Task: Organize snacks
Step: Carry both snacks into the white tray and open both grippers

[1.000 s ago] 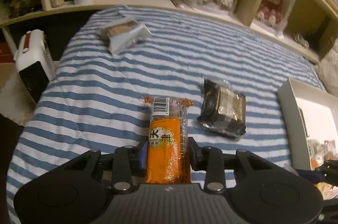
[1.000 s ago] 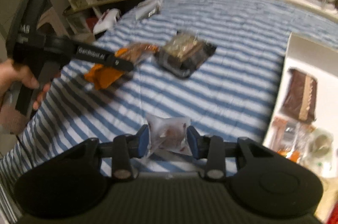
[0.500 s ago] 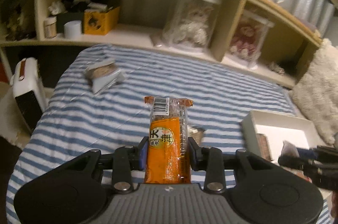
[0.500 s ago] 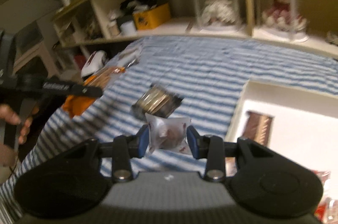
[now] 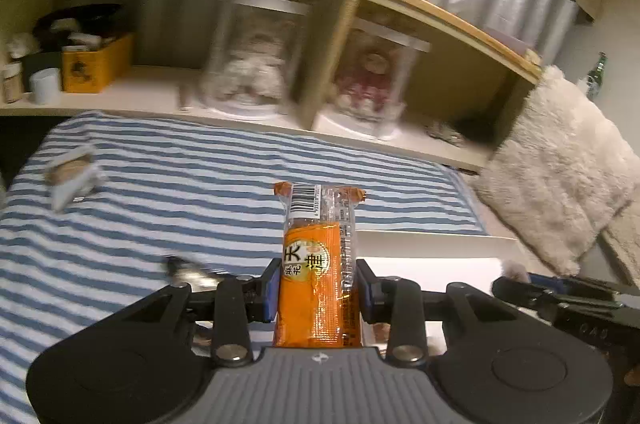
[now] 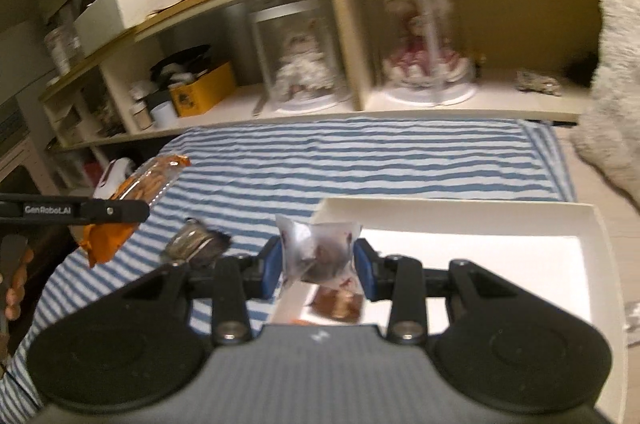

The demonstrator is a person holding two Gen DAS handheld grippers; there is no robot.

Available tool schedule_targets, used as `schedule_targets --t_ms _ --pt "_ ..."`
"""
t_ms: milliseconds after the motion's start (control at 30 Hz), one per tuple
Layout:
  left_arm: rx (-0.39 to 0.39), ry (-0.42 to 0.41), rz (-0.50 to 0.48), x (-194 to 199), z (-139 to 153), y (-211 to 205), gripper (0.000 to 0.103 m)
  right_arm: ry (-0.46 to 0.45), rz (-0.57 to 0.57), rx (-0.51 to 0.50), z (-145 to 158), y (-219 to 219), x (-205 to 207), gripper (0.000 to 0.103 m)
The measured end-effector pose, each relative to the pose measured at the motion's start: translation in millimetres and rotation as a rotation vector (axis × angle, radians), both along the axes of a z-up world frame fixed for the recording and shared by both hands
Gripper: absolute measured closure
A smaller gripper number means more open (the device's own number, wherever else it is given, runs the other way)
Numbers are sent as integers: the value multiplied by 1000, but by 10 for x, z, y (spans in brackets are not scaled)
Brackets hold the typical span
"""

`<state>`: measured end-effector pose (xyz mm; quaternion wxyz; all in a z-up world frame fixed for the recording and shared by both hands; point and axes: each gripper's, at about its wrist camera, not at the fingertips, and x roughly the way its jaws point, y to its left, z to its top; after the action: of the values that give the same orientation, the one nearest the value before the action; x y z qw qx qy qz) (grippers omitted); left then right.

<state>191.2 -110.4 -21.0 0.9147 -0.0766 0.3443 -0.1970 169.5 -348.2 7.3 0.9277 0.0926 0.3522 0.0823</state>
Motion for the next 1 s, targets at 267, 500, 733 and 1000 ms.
schedule_targets --t_ms 267,500,733,1000 --pt "-17 35 -68 156 -162 -721 64 0 -78 -3 -20 -379 -87 58" --pt "-34 99 -117 326 -419 -1291 64 19 -158 5 -102 -706 -121 58" --pt "-40 169 -156 468 -740 -1713 64 48 -228 -13 -235 -986 -122 58" --pt "6 230 -158 647 -1089 -1894 64 104 -313 -50 -436 -1278 -111 58"
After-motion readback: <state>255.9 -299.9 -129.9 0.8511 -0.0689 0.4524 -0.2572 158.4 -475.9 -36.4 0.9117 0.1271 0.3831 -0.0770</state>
